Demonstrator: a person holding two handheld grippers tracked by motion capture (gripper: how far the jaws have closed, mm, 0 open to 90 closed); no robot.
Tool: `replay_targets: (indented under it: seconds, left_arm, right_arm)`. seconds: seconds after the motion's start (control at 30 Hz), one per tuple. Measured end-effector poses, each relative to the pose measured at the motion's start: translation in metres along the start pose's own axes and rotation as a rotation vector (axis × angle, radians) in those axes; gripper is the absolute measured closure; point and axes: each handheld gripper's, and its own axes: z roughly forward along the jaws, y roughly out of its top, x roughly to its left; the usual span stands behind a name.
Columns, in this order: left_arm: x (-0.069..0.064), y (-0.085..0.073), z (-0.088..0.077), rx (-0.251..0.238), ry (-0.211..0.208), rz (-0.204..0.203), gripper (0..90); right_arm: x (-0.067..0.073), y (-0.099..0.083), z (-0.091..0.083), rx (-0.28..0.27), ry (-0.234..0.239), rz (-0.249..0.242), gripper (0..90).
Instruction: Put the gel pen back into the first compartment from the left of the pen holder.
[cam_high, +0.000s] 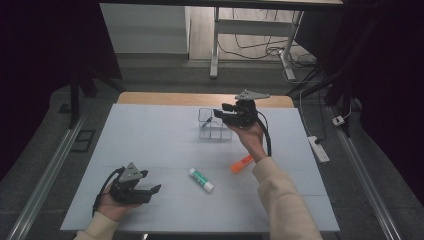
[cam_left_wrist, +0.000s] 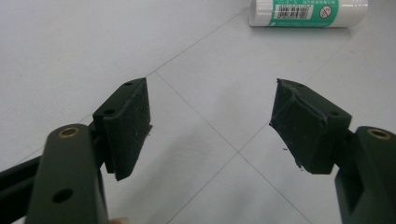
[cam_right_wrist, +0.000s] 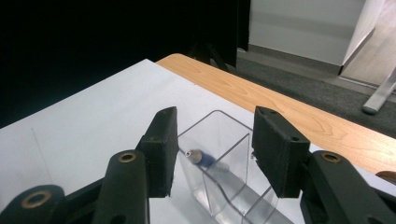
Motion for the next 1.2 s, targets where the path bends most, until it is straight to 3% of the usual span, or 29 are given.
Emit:
replay_targets:
  seconds: [0.33, 0.8, 0.93, 1.2]
  left_arm:
    - [0.002, 0.0, 0.0, 0.003, 0.0, -0.004, 28.1]
    - [0.002, -0.001, -0.001, 0.0, 0.006, -0.011, 28.1]
    - [0.003, -0.001, -0.001, 0.001, 0.006, -0.012, 28.0]
    - [0.002, -0.001, -0.002, 0.002, 0.01, -0.014, 27.9]
  right_arm:
    - [-0.001, -0.011, -0.019, 0.003, 0.05, -0.029, 47.2]
    - [0.003, -0.032, -0.049, 0.029, 0.094, -0.113, 44.1]
    - [0.004, -0.042, -0.057, 0.023, 0.125, -0.107, 43.6]
    - [0.001, -0.057, -0.069, 0.066, 0.122, -0.134, 41.1]
